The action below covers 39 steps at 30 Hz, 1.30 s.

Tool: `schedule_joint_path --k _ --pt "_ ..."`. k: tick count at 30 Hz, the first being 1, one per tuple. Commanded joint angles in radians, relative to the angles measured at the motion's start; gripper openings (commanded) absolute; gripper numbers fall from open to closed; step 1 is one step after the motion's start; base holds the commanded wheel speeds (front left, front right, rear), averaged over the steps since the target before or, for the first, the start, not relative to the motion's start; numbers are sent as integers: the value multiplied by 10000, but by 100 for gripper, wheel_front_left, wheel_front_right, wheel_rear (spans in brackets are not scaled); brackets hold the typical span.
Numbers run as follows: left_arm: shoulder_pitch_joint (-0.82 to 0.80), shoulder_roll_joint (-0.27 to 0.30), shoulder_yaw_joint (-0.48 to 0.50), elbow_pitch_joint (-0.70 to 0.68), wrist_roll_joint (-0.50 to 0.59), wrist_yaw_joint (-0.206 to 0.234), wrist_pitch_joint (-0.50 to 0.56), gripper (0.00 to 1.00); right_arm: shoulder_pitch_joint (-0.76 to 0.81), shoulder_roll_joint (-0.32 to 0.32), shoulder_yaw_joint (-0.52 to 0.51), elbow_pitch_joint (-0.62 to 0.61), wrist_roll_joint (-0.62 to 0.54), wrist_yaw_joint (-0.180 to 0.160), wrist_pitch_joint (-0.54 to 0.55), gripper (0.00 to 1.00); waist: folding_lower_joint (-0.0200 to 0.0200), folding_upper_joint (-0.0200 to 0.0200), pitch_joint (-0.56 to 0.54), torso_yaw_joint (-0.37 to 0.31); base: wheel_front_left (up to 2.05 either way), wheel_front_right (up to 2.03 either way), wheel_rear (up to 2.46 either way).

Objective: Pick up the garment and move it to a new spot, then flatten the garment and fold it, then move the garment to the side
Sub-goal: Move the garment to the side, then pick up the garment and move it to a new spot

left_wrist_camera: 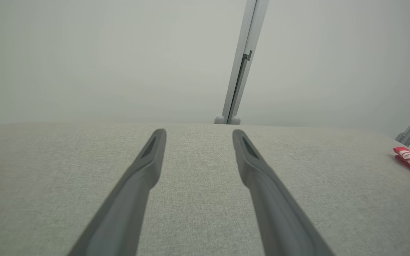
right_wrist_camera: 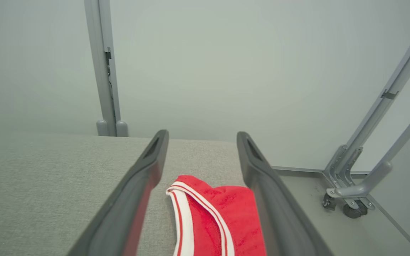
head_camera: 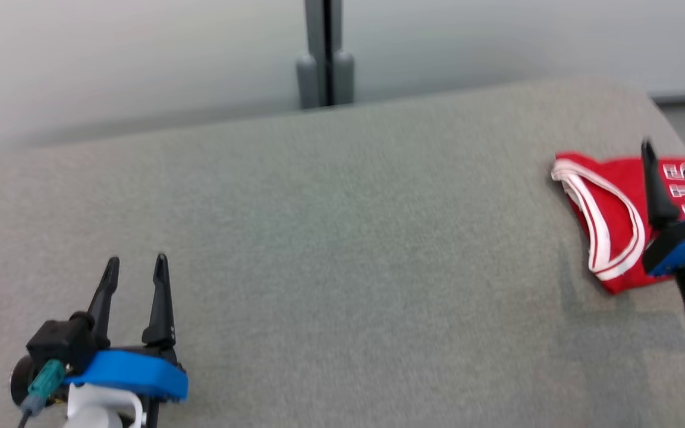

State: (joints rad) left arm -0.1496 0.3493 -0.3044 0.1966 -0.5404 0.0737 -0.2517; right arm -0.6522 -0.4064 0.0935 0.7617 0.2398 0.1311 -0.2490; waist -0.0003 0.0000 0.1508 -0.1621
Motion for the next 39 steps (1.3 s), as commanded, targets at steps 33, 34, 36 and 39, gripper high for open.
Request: schedule_joint_path --k 33,34,36,39 --pt "1386 -1138 1114 969 894 -674 -144 100 6807 3090 -1417 -7196 -618 -3 2279 100 3 0 -1512 1364 0 0 0" --pt "1352 -1143 1120 986 924 -702 -144 100 6773 3057 -1390 -7119 -577 -3 2241 100 3 0 -1506 1392 0 0 0" --pt "1314 -1134 1114 1030 964 -737 -144 100 6698 2948 -1356 -6957 -478 -3 2153 100 3 0 -1503 1482 0 0 0" --pt "1261 -1126 1139 1091 1041 -736 -145 100 6707 2950 -1326 -6861 -477 -3 2104 100 3 0 -1514 1727 0 0 0"
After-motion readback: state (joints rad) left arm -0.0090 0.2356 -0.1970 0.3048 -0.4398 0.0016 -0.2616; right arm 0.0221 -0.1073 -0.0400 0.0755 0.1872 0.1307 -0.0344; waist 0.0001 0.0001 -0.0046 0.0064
